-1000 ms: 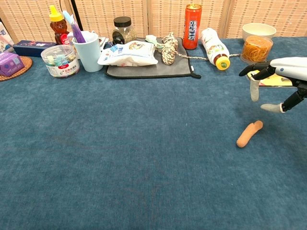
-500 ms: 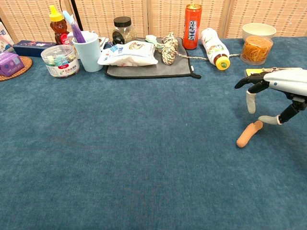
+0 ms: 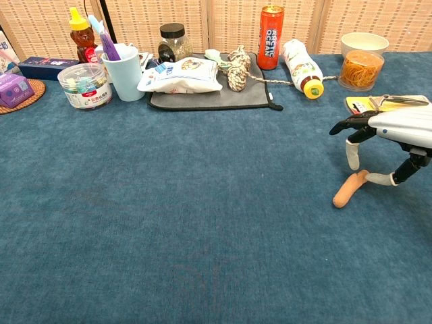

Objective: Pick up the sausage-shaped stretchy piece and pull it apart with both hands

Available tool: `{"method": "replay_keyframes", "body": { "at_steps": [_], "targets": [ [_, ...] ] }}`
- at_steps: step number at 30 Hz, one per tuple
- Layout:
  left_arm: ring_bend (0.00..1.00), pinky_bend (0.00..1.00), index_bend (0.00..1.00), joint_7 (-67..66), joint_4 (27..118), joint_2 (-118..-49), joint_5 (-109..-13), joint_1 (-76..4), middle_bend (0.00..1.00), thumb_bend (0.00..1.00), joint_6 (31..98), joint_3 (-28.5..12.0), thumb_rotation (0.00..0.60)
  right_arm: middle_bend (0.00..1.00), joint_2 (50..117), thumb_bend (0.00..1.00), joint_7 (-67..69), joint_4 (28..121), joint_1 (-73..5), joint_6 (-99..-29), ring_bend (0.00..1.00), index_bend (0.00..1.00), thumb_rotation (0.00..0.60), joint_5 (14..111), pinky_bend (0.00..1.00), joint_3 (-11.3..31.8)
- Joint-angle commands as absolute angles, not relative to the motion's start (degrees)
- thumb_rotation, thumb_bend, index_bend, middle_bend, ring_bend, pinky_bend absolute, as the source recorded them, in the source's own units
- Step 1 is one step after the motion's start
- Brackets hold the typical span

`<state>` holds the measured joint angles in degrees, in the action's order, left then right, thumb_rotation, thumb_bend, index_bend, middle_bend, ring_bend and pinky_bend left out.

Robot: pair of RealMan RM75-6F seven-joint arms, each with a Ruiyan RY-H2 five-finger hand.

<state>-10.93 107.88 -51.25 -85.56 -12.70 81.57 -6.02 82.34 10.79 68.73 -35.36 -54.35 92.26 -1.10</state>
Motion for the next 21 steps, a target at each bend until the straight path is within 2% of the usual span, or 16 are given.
{"method": "replay_keyframes", "body": {
  "at_steps": [1, 21],
  "targets": [
    [0.05, 0.00, 0.14, -10.8, 107.9, -51.2, -85.6, -12.7, 0.08, 0.42, 81.6, -6.0, 0.600, 0.10, 82.6, 0.40, 10.8, 68.5, -35.5, -54.2, 0.00, 0.46, 0.600, 92.2, 0.00, -1.2],
    [0.05, 0.00, 0.14, -9.0, 107.0, -50.8, -85.2, -12.3, 0.08, 0.42, 81.7, -5.9, 0.600, 0.10, 84.2, 0.40, 9.9, 67.2, -36.4, -53.1, 0.00, 0.46, 0.600, 91.3, 0.00, -1.8]
  ]
}}
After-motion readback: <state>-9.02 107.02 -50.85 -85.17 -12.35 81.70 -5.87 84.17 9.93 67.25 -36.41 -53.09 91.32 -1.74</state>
